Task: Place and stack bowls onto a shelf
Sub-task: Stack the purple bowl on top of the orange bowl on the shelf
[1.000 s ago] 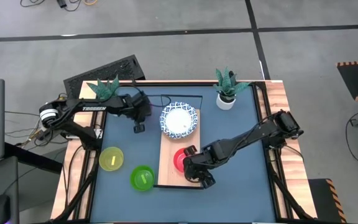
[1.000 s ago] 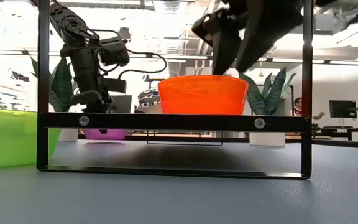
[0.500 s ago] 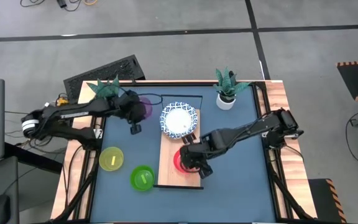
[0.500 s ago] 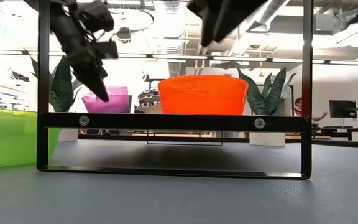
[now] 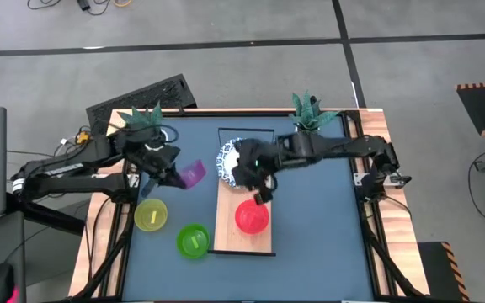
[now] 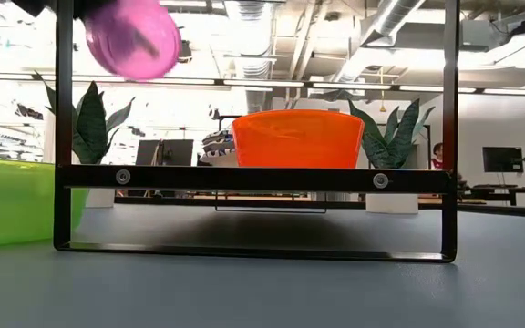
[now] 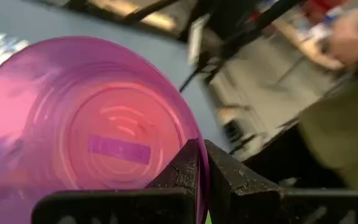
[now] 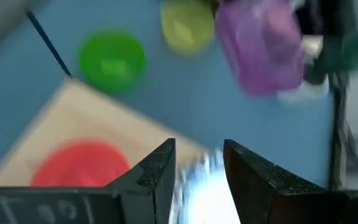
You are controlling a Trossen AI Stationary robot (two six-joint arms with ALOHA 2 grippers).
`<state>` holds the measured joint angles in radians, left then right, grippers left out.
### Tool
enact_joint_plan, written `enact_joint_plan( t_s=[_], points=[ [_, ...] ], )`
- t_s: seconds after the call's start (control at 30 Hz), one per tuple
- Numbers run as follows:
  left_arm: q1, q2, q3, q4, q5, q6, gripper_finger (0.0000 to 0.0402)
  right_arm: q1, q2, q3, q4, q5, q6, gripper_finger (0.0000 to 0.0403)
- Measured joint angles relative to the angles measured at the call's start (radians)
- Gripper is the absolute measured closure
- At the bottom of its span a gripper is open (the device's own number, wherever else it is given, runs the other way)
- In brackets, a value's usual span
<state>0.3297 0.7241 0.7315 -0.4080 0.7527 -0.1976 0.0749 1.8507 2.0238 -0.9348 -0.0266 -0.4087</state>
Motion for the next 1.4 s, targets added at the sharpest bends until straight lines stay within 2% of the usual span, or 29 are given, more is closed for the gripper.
enact_joint_plan(
  t_s=[0.13,0.3,0.43,0.53,0.7,1.1,1.33,1.4],
  points=[
    [-0.050,-0.034,0.000,0.113,0.062,-0.128,0.0401,-0.047,0.000,0.029,0.156,-0.216,0.007,0.0237],
    [-0.116,-0.039,0.000,0.224,0.085,-0.230,0.0401,-0.112,0.000,0.033,0.351,-0.438,0.150,0.0227],
    [-0.156,-0.022,0.000,0.328,0.081,-0.272,0.0401,-0.153,0.002,0.033,0.473,-0.569,0.260,0.0205],
    [-0.175,0.001,0.000,0.419,0.081,-0.320,0.0401,-0.162,0.003,0.033,0.503,-0.640,0.310,0.0181],
    [-0.189,0.050,0.000,0.522,0.110,-0.396,0.0401,-0.155,0.003,0.033,0.504,-0.682,0.296,0.0153],
    [-0.193,0.181,0.000,0.722,0.212,-0.562,0.0401,-0.154,0.004,0.032,0.386,-0.709,0.296,0.0154],
    [-0.209,0.241,0.034,0.716,0.235,-0.575,0.0401,-0.156,0.057,0.030,0.356,-0.715,0.296,0.0154],
    [-0.220,0.260,0.046,0.713,0.247,-0.575,0.0401,-0.157,0.078,0.031,0.362,-0.748,0.302,0.0154]
  ],
)
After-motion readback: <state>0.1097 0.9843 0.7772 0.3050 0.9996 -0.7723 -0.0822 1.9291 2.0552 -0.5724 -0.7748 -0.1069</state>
